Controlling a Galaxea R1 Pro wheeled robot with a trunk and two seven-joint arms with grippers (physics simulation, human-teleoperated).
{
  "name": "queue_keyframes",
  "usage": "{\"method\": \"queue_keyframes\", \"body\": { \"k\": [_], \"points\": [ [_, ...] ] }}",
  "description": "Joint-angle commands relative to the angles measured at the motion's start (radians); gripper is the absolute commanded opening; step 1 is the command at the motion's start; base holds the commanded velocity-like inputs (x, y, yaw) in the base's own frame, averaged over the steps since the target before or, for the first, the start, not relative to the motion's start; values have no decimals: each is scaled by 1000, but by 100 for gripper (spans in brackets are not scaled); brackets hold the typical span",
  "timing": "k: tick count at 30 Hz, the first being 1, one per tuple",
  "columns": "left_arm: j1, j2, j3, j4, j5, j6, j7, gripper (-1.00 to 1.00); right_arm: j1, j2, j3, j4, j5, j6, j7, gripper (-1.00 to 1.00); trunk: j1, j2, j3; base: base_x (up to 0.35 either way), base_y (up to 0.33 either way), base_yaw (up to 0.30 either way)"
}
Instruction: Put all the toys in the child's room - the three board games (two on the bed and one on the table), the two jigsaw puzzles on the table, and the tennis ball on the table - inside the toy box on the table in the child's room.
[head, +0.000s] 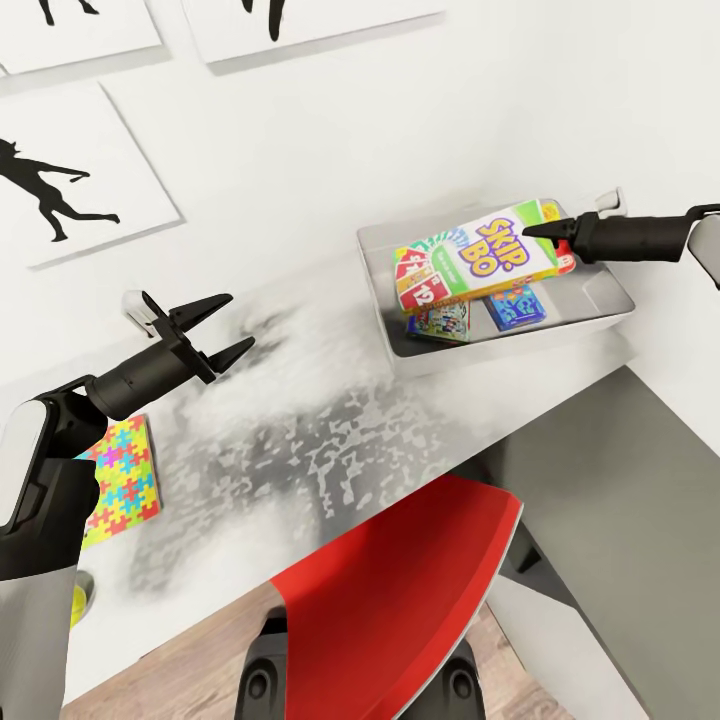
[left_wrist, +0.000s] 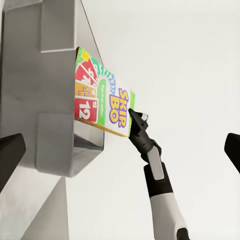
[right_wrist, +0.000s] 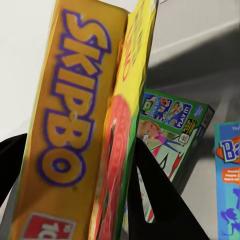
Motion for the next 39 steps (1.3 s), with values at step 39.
{"method": "queue_keyframes", "body": {
  "k": [39],
  "points": [
    [-1,6,-1,-1,11,4,10,100,-3,-4,5,-9,-9,-23,20,-100,1,-2,-52,0,0,0]
  ]
}}
